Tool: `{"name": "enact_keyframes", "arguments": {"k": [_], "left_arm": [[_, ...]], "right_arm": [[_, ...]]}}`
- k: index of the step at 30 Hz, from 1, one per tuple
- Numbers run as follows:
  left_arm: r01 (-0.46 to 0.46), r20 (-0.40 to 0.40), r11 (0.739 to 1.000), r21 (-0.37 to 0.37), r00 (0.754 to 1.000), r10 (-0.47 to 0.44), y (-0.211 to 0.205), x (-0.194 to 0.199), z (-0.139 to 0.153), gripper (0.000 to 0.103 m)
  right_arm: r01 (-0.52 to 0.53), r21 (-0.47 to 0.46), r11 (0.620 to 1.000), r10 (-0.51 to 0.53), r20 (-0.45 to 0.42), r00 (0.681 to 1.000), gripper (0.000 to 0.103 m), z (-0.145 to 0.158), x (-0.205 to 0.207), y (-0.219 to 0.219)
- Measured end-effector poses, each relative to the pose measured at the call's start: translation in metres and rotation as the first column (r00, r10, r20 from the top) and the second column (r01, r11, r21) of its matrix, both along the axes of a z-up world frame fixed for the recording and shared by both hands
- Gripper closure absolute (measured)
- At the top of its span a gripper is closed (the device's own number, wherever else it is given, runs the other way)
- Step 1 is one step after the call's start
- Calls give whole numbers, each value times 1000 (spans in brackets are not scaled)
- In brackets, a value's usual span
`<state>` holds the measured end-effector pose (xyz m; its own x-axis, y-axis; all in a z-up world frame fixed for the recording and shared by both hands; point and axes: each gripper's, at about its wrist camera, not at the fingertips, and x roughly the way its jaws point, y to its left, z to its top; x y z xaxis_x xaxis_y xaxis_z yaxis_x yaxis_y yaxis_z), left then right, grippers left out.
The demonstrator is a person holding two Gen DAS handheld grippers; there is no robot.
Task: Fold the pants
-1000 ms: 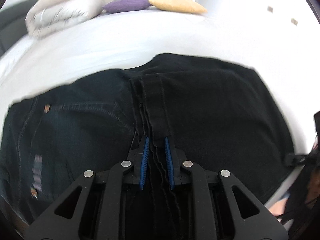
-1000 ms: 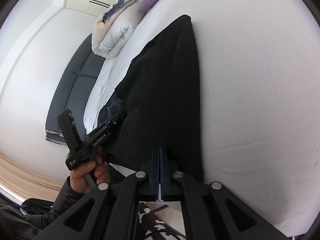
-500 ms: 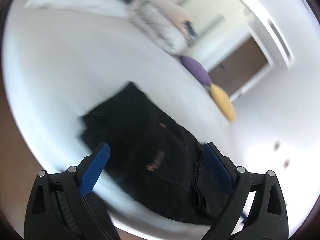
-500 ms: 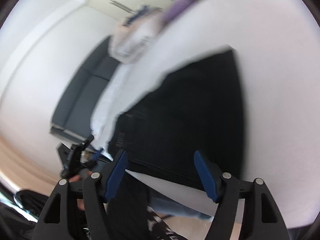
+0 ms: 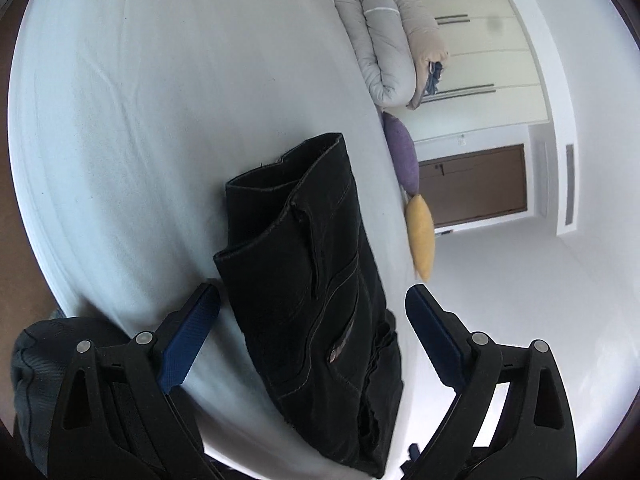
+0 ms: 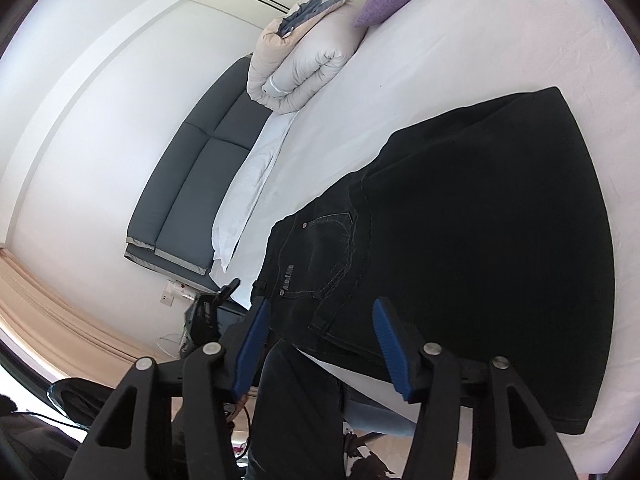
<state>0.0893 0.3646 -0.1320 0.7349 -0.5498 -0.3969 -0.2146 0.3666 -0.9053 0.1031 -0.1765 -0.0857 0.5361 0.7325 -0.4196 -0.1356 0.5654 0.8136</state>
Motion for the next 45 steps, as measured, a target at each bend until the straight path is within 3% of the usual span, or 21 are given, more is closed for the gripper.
{"name": "enact_keyframes", "arguments": {"k": [9,11,13,14,16,20,23,25,31,34,36,40,41,43,45], "left_arm": [[-41,31,989,-142,998,46,17,10,-21,12],[-48,25,985,-164,998,53,22,22,-17,25],[-45,-2,987,-155,999,45,22,31,-21,61],[-44,-17,988,-151,999,41,22,34,-26,72],[-44,-34,986,-159,999,39,21,37,-33,83],[-39,-24,998,-45,999,38,16,39,-22,87],[-17,18,994,109,1000,15,3,41,5,89],[4,53,973,229,998,-17,-11,42,29,89],[54,127,878,475,984,-129,-57,46,82,89],[74,140,822,565,973,-184,-82,51,99,89],[91,158,783,615,959,-235,-105,55,116,89],[137,185,684,716,908,-376,-172,57,146,89],[155,186,643,750,883,-430,-197,56,153,89],[180,177,580,794,845,-505,-239,65,157,89],[216,149,505,835,796,-587,-285,64,154,89]], "right_arm": [[-26,5,1000,26,11,1000,51,4,2,7],[-36,-1,999,36,12,999,51,4,3,11],[-42,-7,999,42,7,999,52,3,4,14],[-41,-10,999,41,2,999,52,2,4,15],[-36,-15,999,36,-6,999,53,1,5,14],[-22,-43,999,21,-12,1000,53,4,14,13],[-23,-70,997,21,-22,1000,54,6,28,17],[-32,-98,995,29,-31,999,54,6,41,23],[-49,-122,991,34,-124,992,54,-18,86,34],[-73,-141,987,40,-222,974,55,-47,108,38],[-69,-146,987,36,-215,976,73,-58,112,37],[-59,-96,994,38,-201,979,78,-65,111,27],[-61,-81,995,44,-202,978,76,-64,110,24],[-41,18,999,43,-194,980,50,-59,104,11],[-6,86,996,20,-166,986,33,-51,96,-5]]}}
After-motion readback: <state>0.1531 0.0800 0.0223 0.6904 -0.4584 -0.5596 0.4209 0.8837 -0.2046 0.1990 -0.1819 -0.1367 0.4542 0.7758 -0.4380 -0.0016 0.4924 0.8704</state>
